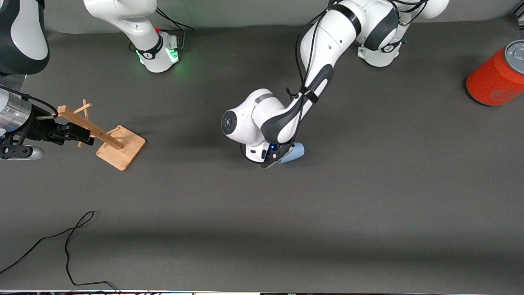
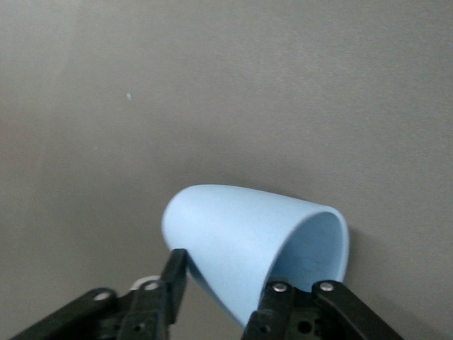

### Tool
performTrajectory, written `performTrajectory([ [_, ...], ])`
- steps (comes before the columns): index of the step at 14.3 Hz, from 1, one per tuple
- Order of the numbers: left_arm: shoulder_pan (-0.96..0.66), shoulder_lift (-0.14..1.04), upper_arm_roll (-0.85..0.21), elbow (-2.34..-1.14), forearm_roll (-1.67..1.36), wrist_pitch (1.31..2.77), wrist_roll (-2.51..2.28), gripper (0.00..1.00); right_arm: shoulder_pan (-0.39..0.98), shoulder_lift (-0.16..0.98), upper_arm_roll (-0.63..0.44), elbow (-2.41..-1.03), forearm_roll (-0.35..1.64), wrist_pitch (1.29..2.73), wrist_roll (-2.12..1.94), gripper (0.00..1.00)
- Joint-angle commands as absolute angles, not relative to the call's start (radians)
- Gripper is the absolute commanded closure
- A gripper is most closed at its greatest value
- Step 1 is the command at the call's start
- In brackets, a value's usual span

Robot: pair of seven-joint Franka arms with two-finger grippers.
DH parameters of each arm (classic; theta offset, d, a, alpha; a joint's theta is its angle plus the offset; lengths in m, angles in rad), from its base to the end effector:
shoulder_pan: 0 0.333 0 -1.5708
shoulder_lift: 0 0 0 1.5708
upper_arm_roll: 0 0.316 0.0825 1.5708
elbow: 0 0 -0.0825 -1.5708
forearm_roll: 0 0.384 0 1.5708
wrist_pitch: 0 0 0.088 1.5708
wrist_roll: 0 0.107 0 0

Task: Rotate and upright cup with both arms
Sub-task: 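Rotate the cup upright with the left gripper and set it down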

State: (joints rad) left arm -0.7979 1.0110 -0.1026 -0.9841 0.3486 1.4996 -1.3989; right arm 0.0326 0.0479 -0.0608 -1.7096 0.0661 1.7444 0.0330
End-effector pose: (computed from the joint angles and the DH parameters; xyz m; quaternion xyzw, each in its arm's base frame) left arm 0.4987 -0.5271 0.2170 -0.9369 -0.2203 -0.0137 0.2712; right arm 0.5767 -0.0096 0.5466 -0.9988 0.0365 0.0066 0.0310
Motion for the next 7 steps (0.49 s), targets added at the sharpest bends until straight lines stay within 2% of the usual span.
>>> performTrajectory([
  [1, -0.802, 0.985, -0.098, -0.982, 0.331, 1.494, -1.41, 0.91, 0.043, 0.018, -0.071, -1.723, 0.054, 1.747, 0.02, 0.0],
  [5, -0.776, 0.925, -0.101, -0.979, 0.296, 1.49, -1.385, 0.94, 0.043, 0.017, -0.071, -1.723, 0.054, 1.747, 0.02, 0.0],
  [7, -0.73, 0.826, -0.101, -0.991, 0.214, 1.485, -1.306, 0.95, 0.043, 0.018, -0.071, -1.723, 0.054, 1.747, 0.02, 0.0],
])
